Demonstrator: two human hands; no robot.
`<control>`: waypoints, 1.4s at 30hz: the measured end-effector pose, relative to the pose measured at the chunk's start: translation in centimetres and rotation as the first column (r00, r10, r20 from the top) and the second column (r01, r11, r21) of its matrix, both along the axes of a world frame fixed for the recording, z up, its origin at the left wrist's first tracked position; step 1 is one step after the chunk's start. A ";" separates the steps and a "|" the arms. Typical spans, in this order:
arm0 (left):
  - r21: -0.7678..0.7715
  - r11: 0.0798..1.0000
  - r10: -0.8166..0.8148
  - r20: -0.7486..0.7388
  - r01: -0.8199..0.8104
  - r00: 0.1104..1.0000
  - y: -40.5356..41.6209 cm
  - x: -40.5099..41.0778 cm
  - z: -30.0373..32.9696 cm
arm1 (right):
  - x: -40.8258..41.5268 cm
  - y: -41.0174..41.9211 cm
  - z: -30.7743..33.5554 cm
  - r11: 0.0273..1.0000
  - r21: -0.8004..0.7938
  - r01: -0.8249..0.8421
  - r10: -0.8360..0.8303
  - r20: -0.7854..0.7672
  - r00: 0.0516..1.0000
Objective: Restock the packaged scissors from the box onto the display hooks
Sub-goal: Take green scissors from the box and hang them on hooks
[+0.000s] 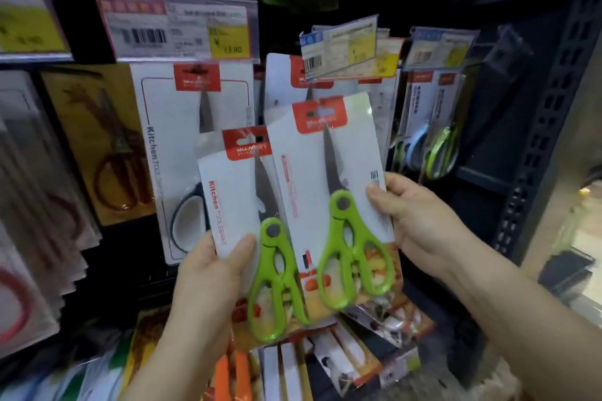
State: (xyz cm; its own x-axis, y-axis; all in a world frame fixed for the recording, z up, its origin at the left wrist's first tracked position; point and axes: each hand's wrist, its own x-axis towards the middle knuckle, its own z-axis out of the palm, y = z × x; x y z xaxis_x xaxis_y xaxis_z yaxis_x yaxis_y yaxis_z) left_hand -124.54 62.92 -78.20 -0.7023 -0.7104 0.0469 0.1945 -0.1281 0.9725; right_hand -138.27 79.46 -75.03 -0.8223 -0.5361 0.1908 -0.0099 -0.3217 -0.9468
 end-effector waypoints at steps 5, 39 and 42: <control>-0.004 1.000 0.024 -0.002 -0.024 1.000 -0.7 -0.3 0.6 | -1.4 -2.3 2.3 0.998 -0.058 0.031 -0.035 -0.056 0.998; -0.114 0.991 0.079 0.058 -0.072 0.995 -3.0 -0.1 0.1 | -3.1 -4.2 1.6 0.976 -0.210 0.057 -0.093 -0.169 0.981; -0.112 0.991 0.080 0.058 -0.073 0.995 -3.0 -0.4 0.1 | -4.4 -5.0 1.8 0.979 -0.141 0.148 -0.167 -0.132 0.977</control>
